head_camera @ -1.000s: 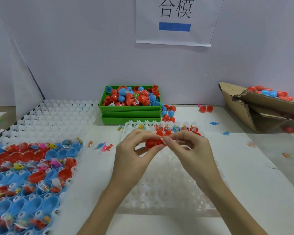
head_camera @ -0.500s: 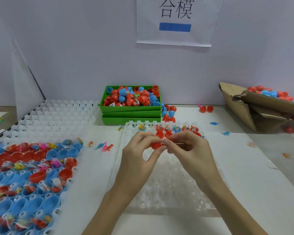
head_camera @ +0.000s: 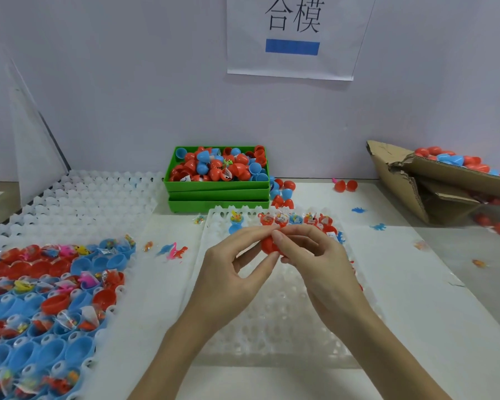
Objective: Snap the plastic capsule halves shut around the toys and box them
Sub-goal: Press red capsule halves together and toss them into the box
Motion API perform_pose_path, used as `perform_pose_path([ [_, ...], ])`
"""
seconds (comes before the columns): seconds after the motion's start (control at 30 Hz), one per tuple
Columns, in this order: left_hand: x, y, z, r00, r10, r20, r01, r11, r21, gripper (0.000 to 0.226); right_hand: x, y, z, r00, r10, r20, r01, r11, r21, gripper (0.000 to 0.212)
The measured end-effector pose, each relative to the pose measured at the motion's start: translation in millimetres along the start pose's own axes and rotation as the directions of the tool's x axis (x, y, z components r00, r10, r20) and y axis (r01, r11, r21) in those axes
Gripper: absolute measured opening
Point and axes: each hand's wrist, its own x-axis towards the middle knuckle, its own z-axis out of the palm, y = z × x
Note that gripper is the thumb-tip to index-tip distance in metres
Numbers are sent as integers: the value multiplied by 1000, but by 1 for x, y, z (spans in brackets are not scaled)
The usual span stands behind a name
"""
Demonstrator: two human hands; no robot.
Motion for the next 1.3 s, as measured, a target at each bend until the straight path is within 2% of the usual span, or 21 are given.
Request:
perform_pose_path([
  [0.13, 2, 1, -3, 998, 8, -60, -6, 999, 34, 39, -2, -3, 0, 996, -76, 39, 78, 996, -48, 23],
  [0.27, 4, 2, -7, 995, -19, -102, 18, 1000, -7, 33, -5, -1, 3, 983, -176, 51, 181, 975, -129, 20],
  [0.4, 6, 3, -10, 988, -37, -152, 21, 995, -101, 31, -5, -3, 2, 982, -156, 107, 167, 981, -103, 20],
  [0.6, 5, 7, -7, 986, -95, -138, 65, 976, -208, 25, -4, -5, 1, 983, -165, 75, 168, 985, -43, 21],
  [0.8, 3, 3, -3, 975, -79, -206, 65, 995, -75, 29, -6, 2, 9, 972, -220, 80, 230, 960, -161, 18],
  [1.0, 2, 4, -5, 982, -82, -172, 60, 990, -132, 23, -6, 4, 7, 967, -250, 39, 253, 957, -142, 20],
  [1.13, 1, 7, -3, 994, -64, -84, 51, 988, -143, 38, -6, 3, 4, 967, -255, 13, 255, 962, -95, 20],
  [1.3, 3, 6, -4, 992, -71, -107, 52, 984, -173, 34, -4, 0, 3, 974, -224, 41, 227, 970, -88, 17],
])
